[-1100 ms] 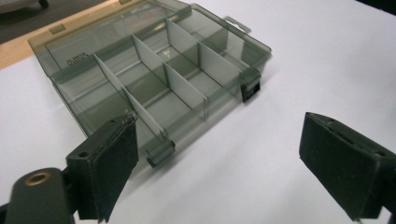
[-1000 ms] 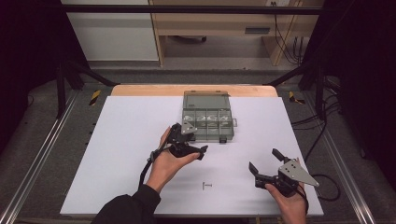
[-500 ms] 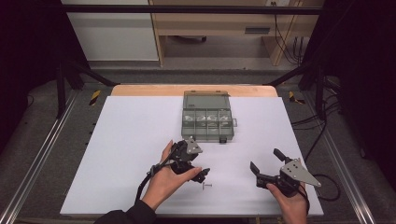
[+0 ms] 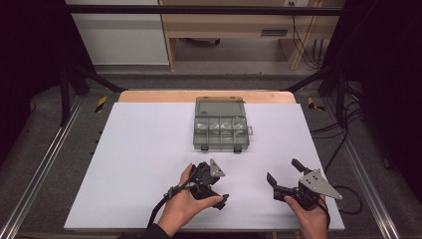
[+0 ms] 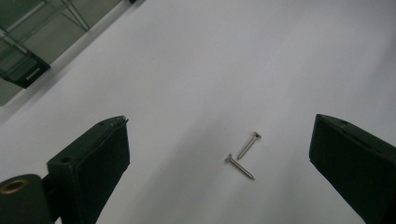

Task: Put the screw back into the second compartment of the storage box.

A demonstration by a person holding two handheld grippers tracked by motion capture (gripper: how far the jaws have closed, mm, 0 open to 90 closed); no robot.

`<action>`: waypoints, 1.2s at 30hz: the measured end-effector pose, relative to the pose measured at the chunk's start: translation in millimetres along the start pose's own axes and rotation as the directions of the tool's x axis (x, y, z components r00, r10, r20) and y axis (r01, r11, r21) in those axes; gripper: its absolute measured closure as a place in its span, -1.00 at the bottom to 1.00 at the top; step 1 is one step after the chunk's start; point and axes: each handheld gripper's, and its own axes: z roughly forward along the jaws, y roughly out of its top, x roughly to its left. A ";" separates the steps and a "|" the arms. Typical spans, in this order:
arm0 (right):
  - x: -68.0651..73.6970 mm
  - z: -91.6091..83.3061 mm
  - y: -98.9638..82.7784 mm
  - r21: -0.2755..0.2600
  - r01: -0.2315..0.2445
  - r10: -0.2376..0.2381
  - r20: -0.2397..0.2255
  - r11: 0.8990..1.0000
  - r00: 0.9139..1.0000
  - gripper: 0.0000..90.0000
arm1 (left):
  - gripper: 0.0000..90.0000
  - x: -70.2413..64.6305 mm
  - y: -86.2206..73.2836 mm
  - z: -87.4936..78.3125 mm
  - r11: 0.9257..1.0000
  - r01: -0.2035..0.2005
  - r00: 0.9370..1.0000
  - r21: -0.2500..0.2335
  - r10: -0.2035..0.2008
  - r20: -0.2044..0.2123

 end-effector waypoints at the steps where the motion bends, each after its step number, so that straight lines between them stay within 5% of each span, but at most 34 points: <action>1: 0.0 -0.6 0.2 0.000 0.002 -0.002 0.001 1.000 1.000 -0.93 | -0.89 -2.0 -0.6 1.2 1.000 -0.011 1.000 0.029 0.011 0.001; 14: -1.1 -1.2 0.2 -0.004 0.006 -0.006 0.004 1.000 1.000 -0.93 | -0.69 -10.7 -1.0 9.3 0.997 0.018 1.000 0.074 -0.016 -0.015; 23: -0.6 -1.5 0.2 -0.001 0.007 -0.007 0.002 1.000 1.000 -0.93 | -0.35 -5.5 -3.9 11.4 0.994 0.079 0.997 0.080 -0.078 -0.018; 36: 0.2 -1.5 0.2 0.001 0.018 -0.018 0.004 1.000 1.000 -0.93 | 0.27 -4.5 -8.8 20.9 0.989 0.112 0.994 0.097 -0.113 0.005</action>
